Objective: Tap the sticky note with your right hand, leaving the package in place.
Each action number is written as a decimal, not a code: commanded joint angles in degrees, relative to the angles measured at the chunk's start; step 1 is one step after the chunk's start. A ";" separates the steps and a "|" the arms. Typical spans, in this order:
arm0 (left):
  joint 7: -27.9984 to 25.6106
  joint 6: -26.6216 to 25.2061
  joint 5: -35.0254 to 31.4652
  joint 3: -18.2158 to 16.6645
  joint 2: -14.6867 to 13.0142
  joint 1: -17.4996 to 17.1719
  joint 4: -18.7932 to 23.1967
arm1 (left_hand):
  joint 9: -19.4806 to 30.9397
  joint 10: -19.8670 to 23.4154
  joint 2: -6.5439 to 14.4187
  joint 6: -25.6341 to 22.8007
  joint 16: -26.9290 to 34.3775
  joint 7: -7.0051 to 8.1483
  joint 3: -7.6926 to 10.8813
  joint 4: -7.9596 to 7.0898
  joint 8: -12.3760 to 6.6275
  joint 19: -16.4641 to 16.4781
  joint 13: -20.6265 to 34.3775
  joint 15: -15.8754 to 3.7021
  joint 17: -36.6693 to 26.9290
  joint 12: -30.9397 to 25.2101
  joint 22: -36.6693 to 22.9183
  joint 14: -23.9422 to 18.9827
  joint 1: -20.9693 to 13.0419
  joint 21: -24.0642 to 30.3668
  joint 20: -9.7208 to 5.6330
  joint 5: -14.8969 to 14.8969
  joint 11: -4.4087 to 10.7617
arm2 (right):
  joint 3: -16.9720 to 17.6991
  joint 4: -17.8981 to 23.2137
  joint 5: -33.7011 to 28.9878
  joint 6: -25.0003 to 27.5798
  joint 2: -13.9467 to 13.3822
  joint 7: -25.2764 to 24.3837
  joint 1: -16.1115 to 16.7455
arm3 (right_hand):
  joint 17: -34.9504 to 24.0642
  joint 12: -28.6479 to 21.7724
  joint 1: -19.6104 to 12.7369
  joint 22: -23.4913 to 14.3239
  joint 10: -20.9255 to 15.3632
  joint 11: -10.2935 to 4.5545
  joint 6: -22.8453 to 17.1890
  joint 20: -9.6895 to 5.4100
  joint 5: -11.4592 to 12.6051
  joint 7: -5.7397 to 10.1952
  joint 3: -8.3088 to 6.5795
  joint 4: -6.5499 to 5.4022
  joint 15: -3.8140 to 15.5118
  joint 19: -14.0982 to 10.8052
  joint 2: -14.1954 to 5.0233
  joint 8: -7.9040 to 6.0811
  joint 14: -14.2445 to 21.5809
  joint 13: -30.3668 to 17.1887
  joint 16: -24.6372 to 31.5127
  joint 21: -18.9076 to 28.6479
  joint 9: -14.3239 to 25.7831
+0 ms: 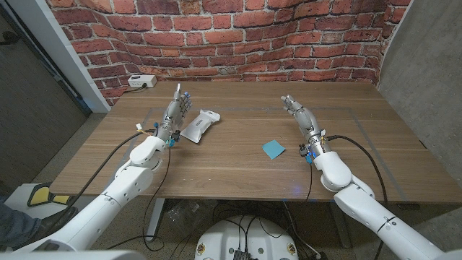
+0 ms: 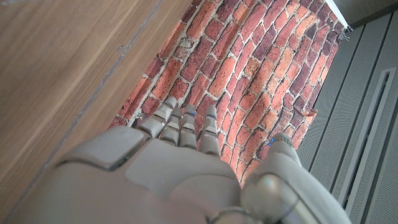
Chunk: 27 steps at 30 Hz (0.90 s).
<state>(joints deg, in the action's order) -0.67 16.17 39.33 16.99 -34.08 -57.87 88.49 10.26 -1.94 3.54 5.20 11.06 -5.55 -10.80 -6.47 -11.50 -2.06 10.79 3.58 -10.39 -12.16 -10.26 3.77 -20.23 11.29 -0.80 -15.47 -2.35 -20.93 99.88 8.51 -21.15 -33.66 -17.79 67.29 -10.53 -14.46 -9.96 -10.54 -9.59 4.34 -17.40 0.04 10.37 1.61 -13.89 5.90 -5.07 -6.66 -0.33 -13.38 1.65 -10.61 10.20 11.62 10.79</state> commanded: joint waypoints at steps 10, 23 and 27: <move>-0.01 1.19 -1.02 -0.28 -0.57 -0.66 0.95 | 0.24 0.67 -0.11 -0.82 0.21 0.04 -0.15 0.42 -0.53 -0.36 0.09 -0.25 -0.13 -0.53 -0.22 -0.16 -0.34 0.38 0.84 -0.29 -0.02 | 0.35 12.28 -18.80 13.84 -3.47 -13.36 7.97 | -0.30 2.01 1.65 -0.47 4.20 -1.50 -2.94 8.66 0.50 3.41 0.98 -0.07 -1.15 10.46 0.19 0.36 -7.20 -0.40 -0.25 -1.66 0.25; 0.14 1.38 -0.99 -0.36 -0.74 -0.97 1.83 | 0.24 0.79 0.02 -0.97 0.15 0.11 -0.18 0.48 -0.47 -0.44 0.10 -0.29 -0.13 -0.49 -0.23 -0.26 -0.50 0.38 0.86 -0.24 0.09 | -2.94 17.04 -28.66 24.47 -6.68 -17.56 9.44 | -0.35 3.21 2.62 -0.65 8.51 -1.48 -1.21 8.43 0.61 3.57 1.50 -0.35 -1.41 16.26 0.18 1.65 -11.26 -0.43 -0.31 -1.57 0.22; 0.11 1.15 -0.77 -0.60 -1.15 -1.57 2.78 | 0.24 0.85 0.06 -1.09 0.12 0.15 -0.20 0.50 -0.47 -0.55 0.10 -0.37 -0.13 -0.48 -0.23 -0.27 -0.56 0.35 0.91 -0.22 0.21 | -4.27 17.59 -30.98 25.97 -7.62 -18.56 9.45 | -0.37 3.45 2.84 -0.69 9.68 -1.25 -1.08 8.09 0.65 3.74 1.60 -0.43 -1.46 17.68 0.09 1.76 -12.37 -0.43 -0.35 -1.59 0.22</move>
<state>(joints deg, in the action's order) -0.59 17.42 38.41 16.70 -34.69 -58.55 89.90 10.26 -1.64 3.66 4.37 11.06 -5.32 -10.88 -6.06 -11.50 -2.47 10.79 3.38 -10.40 -12.15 -10.26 3.59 -20.35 11.29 -0.40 -15.47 -2.04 -22.54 114.49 -15.03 -1.72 -38.98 -32.69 75.71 -10.82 -11.21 -7.62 -11.08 -0.73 2.77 -18.69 8.12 10.41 5.22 -12.56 5.37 -6.69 9.55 -0.10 -11.83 -9.42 -10.88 9.94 9.93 10.79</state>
